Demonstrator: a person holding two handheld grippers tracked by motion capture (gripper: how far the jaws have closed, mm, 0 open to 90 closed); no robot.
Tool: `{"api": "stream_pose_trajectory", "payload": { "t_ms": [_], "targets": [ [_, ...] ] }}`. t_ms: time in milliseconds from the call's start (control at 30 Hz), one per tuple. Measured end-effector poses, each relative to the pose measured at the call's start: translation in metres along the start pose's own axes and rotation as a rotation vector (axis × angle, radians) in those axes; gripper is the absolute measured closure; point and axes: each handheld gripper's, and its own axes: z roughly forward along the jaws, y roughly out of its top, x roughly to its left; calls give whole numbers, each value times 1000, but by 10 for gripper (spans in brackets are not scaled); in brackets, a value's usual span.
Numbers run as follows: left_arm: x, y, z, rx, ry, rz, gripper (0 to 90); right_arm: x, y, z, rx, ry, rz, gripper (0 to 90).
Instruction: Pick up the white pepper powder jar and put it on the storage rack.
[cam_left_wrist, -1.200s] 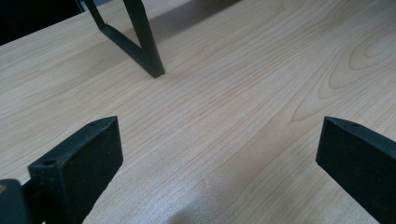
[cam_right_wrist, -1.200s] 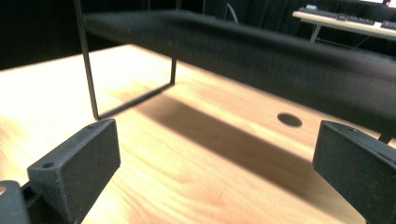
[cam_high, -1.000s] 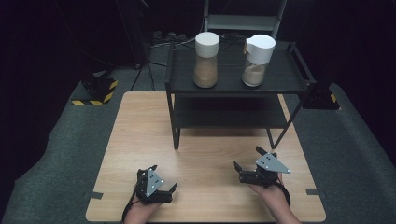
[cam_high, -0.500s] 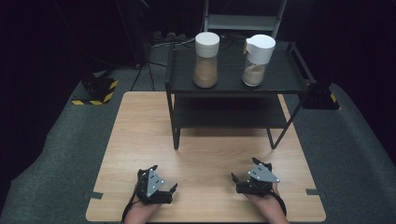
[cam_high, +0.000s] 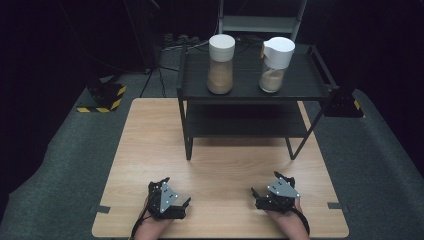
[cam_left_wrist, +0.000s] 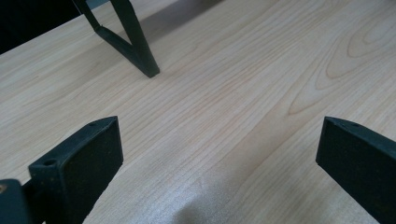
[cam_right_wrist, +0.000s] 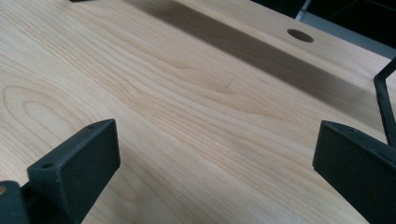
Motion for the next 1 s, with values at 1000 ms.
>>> {"api": "stream_pose_trajectory", "payload": {
  "t_ms": [1000],
  "targets": [
    [0, 7, 4, 36, -14, 28, 9, -1, 4, -1, 33, 8, -11, 0]
  ]
}}
